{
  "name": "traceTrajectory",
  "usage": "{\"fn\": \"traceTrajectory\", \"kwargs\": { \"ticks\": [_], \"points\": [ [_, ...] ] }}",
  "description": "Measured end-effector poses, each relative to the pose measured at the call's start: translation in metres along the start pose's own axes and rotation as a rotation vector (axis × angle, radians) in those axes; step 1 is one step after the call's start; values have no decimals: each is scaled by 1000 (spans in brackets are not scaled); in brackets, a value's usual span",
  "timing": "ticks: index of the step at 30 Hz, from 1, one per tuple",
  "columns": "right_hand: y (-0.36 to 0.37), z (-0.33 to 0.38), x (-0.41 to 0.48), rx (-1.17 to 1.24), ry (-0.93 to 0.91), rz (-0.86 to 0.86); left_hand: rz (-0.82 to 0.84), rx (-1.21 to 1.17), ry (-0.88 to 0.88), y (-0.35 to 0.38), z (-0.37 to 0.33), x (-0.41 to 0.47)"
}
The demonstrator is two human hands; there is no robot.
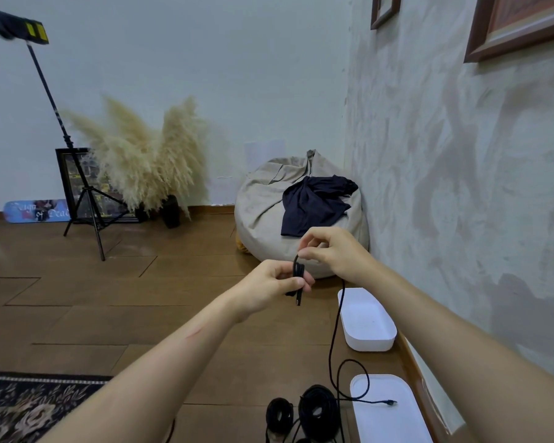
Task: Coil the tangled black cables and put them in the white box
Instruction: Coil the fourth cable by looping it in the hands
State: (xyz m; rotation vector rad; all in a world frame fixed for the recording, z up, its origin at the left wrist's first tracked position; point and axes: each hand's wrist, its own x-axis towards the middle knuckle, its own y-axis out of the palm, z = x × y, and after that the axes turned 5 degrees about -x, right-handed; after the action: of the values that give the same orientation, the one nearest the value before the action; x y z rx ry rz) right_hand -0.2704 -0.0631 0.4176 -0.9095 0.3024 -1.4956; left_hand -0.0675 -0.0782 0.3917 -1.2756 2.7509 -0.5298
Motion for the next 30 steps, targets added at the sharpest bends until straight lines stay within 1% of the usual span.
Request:
{"fn": "traceTrajectory", "kwargs": {
  "ticks": [3, 10, 14, 17, 19, 21, 23, 26, 28, 30],
  "points": [
    [-1, 0, 1, 128, 29, 15, 0, -3, 49, -4, -6, -1],
    [6, 2, 3, 236, 32, 40, -14, -55, 110, -5, -14, -1],
    [6, 4, -2, 369, 40, 90, 10, -102, 156, -6, -27, -2],
    [14, 8, -7, 477, 56, 147, -49, -209, 170, -8, -30, 0],
    [25, 11, -8, 425, 103, 170, -124, -319, 161, -8, -28, 3],
    [38, 17, -11, 358, 135, 240, -221, -417, 150, -9, -25, 6],
    [50, 24, -13, 340, 131, 311, -314, -453, 144, -12, -21, 9],
    [55, 32, -9, 251, 104, 306, -423, -358, 155, -19, -13, 12],
    [50, 33, -5, 147, 112, 281, -443, -321, 164, -23, -8, 13],
    [42, 33, -5, 77, 122, 291, -477, -232, 180, -27, -3, 13]
  ]
}}
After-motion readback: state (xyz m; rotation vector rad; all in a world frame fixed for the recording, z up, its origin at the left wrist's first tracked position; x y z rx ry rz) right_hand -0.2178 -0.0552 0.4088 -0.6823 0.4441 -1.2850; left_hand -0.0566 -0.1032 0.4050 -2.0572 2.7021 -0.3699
